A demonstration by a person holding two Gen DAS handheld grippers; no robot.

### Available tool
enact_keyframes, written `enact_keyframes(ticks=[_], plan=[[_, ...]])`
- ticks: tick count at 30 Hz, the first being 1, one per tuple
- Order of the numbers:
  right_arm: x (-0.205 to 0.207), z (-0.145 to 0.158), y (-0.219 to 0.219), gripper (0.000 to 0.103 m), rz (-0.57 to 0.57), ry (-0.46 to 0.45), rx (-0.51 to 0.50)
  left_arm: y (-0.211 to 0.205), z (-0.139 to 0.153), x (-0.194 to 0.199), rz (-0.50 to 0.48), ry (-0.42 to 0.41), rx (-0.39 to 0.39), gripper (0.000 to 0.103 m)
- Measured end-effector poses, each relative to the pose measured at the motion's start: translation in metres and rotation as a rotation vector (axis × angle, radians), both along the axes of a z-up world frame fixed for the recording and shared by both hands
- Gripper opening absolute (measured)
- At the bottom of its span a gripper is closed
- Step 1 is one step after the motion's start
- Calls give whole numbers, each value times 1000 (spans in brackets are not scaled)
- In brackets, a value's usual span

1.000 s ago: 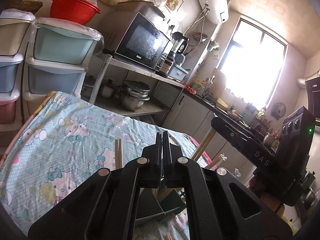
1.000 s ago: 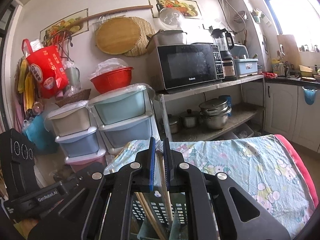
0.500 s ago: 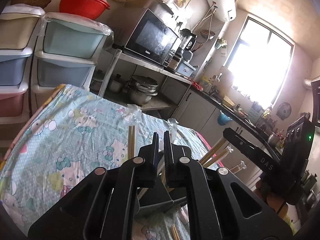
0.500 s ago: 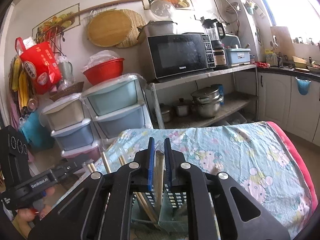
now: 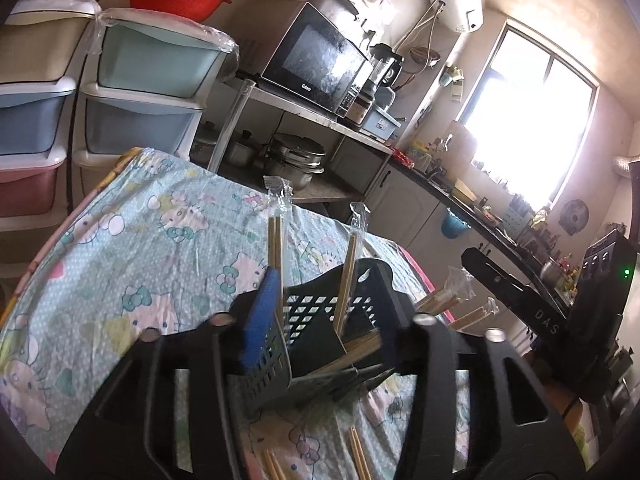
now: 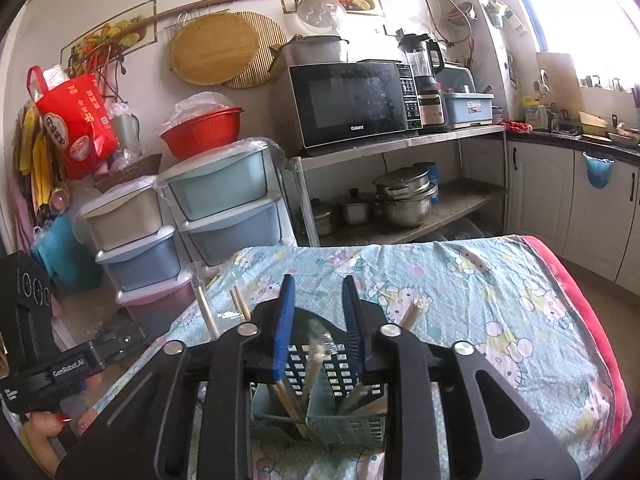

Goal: Organize utensils
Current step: 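Open both tools and withdraw them from the basket, then move the left tool toward a wrapped chopstick pair while the right tool approaches another pair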

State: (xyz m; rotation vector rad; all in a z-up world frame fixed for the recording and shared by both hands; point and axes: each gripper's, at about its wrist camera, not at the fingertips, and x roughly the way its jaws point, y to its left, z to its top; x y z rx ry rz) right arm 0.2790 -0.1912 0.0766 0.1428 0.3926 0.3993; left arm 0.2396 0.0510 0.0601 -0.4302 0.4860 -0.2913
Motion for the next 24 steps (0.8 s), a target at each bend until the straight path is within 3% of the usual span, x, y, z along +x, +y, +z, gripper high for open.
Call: enact_keyframes(ticks=[2, 5, 7, 13, 24], plan=[[-2, 0, -2, 32, -4, 4, 2, 1, -1, -2, 1, 10, 3, 47], [-5, 0, -5, 37, -6, 13, 8, 1, -1, -5, 1, 22, 7, 62], [-8, -1, -8, 49, -8, 21, 17, 0, -1, -8, -5, 27, 15, 68], [-20, -3, -12, 61, 1, 39, 10, -6, -6, -17, -39, 59, 45, 90], [-43, -17, -17, 69, 7, 60, -43, -13, -20, -32, -53, 103, 64, 92]])
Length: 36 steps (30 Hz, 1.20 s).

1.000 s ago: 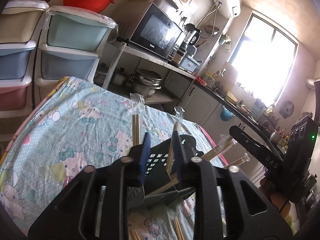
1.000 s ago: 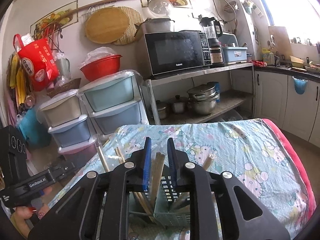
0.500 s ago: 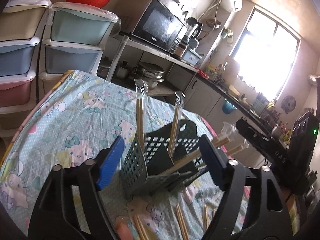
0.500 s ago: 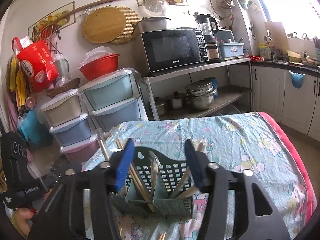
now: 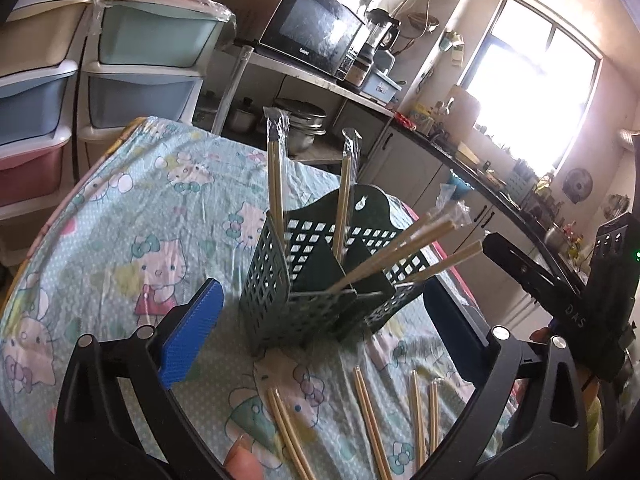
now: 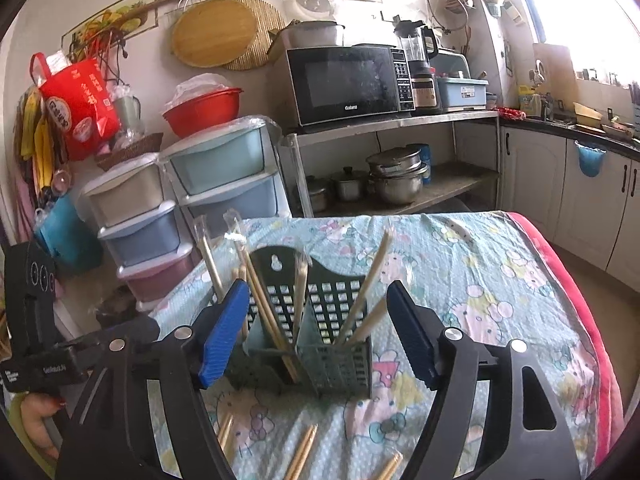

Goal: Organize utensils
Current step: 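Move the left tool toward a wrapped chopstick pair while the right tool approaches another pair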

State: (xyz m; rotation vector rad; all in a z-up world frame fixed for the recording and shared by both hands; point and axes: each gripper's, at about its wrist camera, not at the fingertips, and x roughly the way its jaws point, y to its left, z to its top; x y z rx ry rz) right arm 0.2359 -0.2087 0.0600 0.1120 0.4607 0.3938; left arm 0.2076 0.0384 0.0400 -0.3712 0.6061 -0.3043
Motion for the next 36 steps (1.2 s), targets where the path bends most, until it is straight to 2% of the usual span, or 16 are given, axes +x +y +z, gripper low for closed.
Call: enact_keyframes(ticks=[10, 19, 36], plan=[[-20, -9, -5, 70, 17, 10, -34, 2, -7, -14, 11, 21, 14, 92], [-31, -25, -4, 70, 40, 56, -51, 4, -18, -20, 14, 57, 21, 92], [-43, -55, -17, 69, 49, 143, -86, -9, -50, -26, -51, 153, 3, 92]])
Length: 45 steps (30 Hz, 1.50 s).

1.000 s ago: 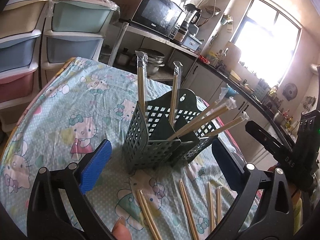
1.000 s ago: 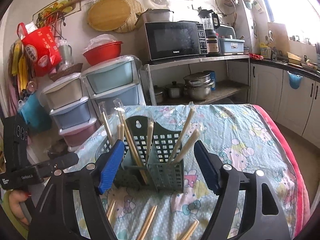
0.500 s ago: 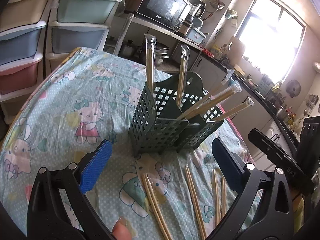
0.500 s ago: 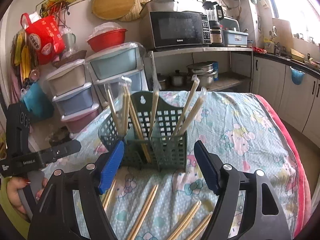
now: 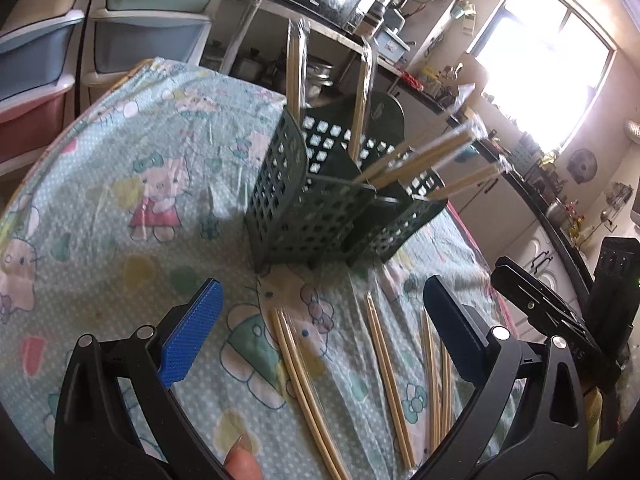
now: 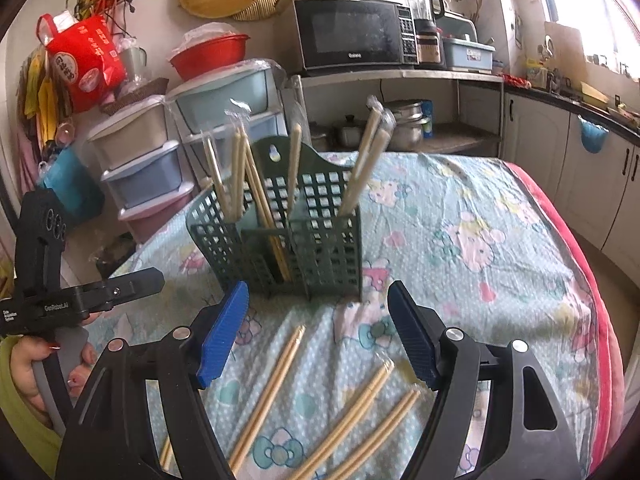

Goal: Organize utensils
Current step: 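Move the left tool toward a wrapped chopstick pair while the right tool approaches another pair, then close the left tool on the wrapped pair while the right tool grasps another pair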

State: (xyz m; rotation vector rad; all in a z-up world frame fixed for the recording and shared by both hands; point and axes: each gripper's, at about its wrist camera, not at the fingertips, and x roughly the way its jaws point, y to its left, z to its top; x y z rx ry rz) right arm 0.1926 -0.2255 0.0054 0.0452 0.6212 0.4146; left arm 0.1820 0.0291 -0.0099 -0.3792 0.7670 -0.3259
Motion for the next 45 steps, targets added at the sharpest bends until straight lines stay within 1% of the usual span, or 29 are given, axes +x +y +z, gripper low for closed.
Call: enact_keyframes(ticks=[5, 6, 9, 11, 13, 15, 19, 25, 32, 40, 42, 45], plan=[[-3, -13, -5, 67, -2, 35, -10, -8, -11, -1, -26, 30, 5, 92], [-3, -15, -6, 66, -3, 43, -10, -8, -14, 0, -31, 37, 4, 91], [-5, -22, -7, 65, -7, 62, -14, -11, -20, 0, -41, 55, 12, 83], [-7, -27, -9, 64, -7, 75, -15, -12, -25, 0, -50, 70, 5, 77], [-8, -33, -11, 63, -4, 88, -18, -14, -27, -1, -58, 79, 8, 71], [-9, -38, -12, 62, -5, 104, -20, -17, -30, -1, -68, 89, 7, 70], [-9, -43, -15, 59, -2, 127, -22, -21, -37, 0, -86, 116, 5, 60], [-7, -54, -18, 55, -2, 171, -30, -24, -48, 5, -94, 155, 9, 59], [3, -66, -20, 54, -4, 242, -34, -22, -59, 12, -74, 203, 15, 59], [27, -84, -17, 53, -14, 351, -53, -23, -63, 25, -69, 226, 24, 59], [32, -87, -17, 52, -6, 367, -43, -22, -64, 30, -68, 233, 16, 59], [38, -86, -15, 52, -7, 374, -54, -22, -64, 35, -69, 240, 20, 59]])
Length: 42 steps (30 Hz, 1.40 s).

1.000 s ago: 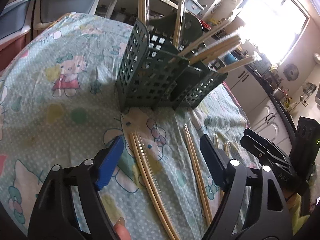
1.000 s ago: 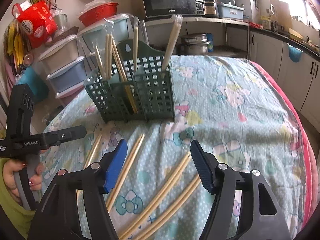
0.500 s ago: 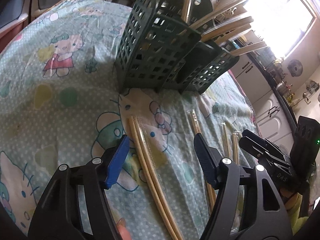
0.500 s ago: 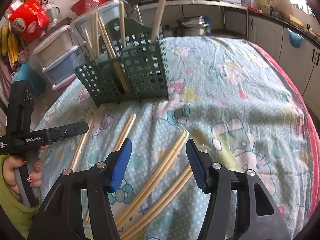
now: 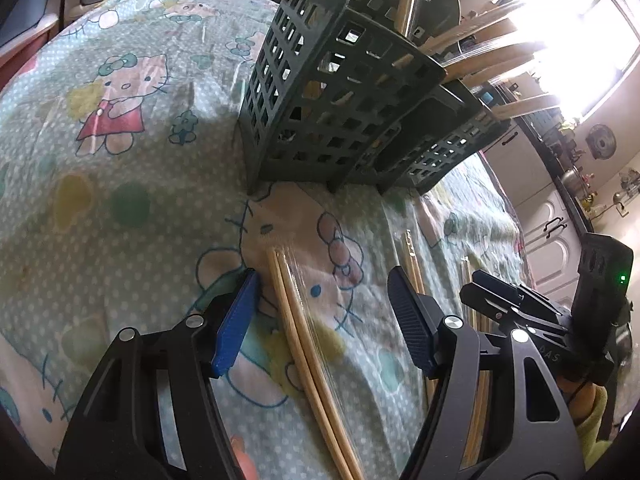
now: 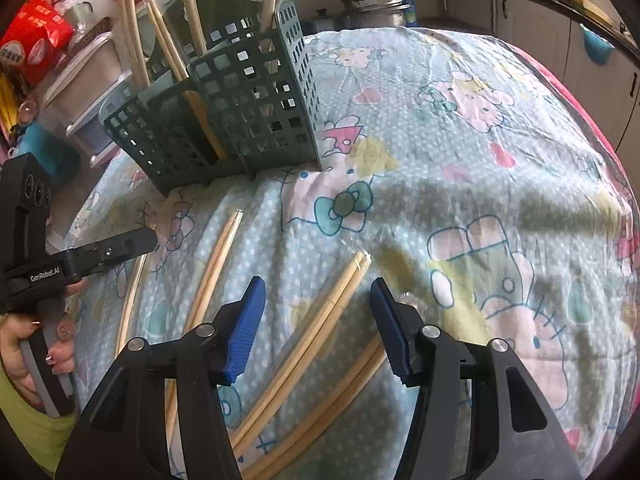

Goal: Organize utensils
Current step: 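Close the left tool on the wrapped pair while the right tool grasps another pair, then lift the left tool's chopsticks over the green basket while the right tool carries its pair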

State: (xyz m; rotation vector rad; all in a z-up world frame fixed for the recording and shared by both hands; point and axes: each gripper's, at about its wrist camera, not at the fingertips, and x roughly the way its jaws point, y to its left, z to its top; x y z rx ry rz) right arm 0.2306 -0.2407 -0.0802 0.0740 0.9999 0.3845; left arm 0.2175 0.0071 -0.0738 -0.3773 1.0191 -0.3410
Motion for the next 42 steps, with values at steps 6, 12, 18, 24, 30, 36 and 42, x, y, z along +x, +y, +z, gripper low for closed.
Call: enact_keyframes(ticks=[6, 12, 18, 24, 30, 36, 42], plan=[[16, -1, -1, 52, -10, 29, 14, -8, 1, 10, -3, -11, 55, 57], [27, -5, 1, 49, -17, 34, 16, -14, -1, 14, 17, -39, 133, 42], [34, -7, 9, 32, -22, -2, -70, -5, -3, 16, 55, -47, 169, 19], [36, -6, 9, 16, -19, -20, -69, -3, -4, 17, 54, -49, 177, 16], [28, 6, 8, 15, -4, -54, -12, 1, -2, 16, 59, -46, 146, 6], [16, 24, 15, 14, 43, -106, 28, -1, 12, 9, 44, -86, 119, 4], [-4, 48, 26, 13, 87, -173, 63, -4, 30, -1, 28, -127, 82, 3]])
